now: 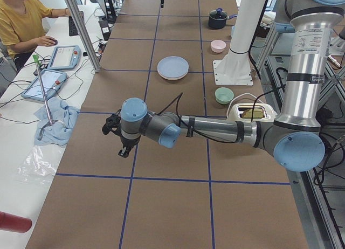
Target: Stack three plates with pink and blue
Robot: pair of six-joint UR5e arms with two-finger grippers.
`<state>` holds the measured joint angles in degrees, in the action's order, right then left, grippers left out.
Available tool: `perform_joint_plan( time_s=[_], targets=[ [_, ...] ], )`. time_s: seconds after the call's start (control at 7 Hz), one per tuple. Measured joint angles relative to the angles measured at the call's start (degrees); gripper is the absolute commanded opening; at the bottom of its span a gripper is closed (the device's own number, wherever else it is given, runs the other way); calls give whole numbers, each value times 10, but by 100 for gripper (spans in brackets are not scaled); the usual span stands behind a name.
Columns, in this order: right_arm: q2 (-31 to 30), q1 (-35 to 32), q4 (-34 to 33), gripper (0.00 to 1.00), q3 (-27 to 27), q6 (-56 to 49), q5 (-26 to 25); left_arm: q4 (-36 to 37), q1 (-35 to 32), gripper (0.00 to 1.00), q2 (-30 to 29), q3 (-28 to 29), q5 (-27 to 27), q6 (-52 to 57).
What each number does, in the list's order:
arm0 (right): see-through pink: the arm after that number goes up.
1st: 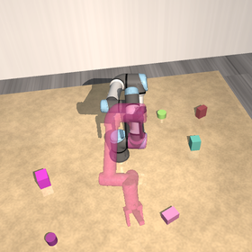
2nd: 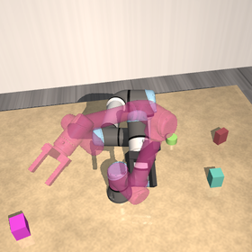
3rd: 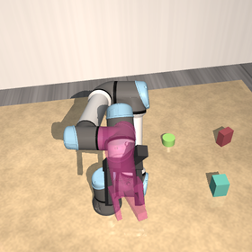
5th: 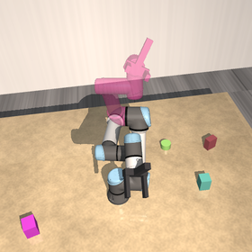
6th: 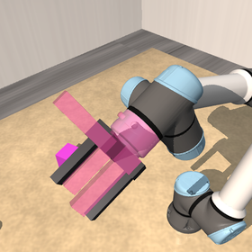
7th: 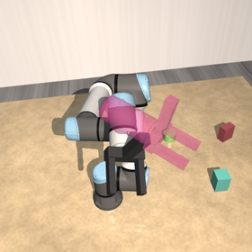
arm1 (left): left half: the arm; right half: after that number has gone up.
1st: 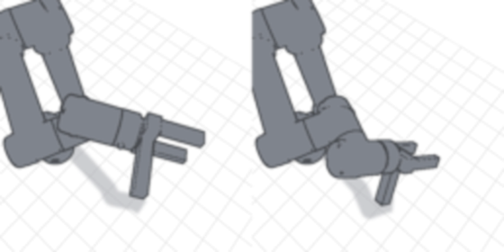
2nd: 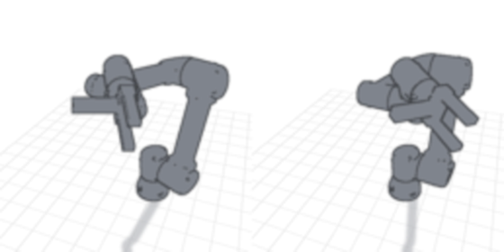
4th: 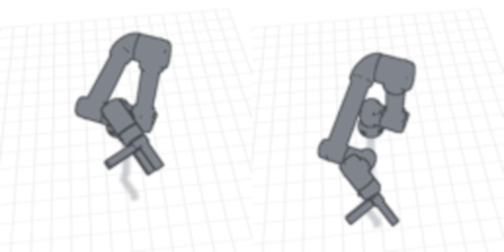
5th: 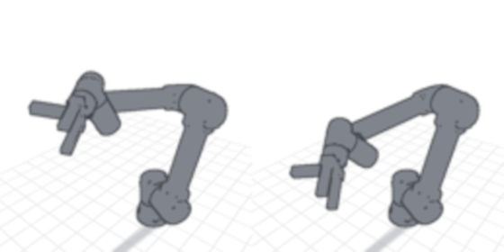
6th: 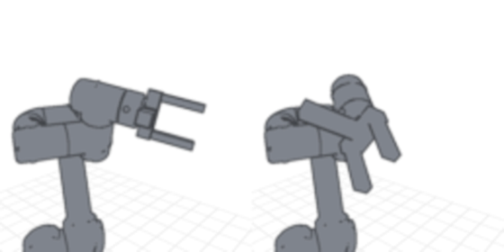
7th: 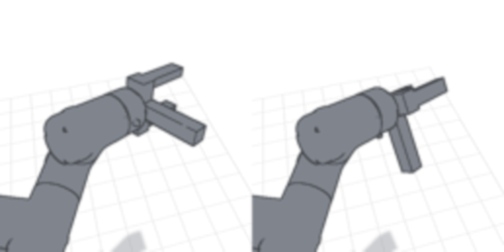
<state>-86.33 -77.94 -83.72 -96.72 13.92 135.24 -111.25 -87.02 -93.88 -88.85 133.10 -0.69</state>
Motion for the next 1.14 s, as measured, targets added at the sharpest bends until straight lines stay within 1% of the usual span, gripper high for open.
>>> perform_joint_plan(
  time_s=[0.14, 0.29, 0.57, 0.86, 1.14],
  targets=[
    [-8, -34, -41, 100, 2, -69, 0, 3, -20, 100, -1, 14, 2, 9],
    [-16, -56, -58, 100, 4, -102, 0, 9, -34, 100, -1, 19, 10, 12],
    [-23, -75, -68, 100, 11, -111, 1, 19, -41, 100, -1, 20, 24, 11],
    [-28, -90, -68, 100, 27, -111, 15, 19, -42, 100, 3, 1, 28, 4],
    [-37, -92, -64, 100, 52, -111, 0, 16, -41, 100, 14, -19, 25, -7]
  ],
)
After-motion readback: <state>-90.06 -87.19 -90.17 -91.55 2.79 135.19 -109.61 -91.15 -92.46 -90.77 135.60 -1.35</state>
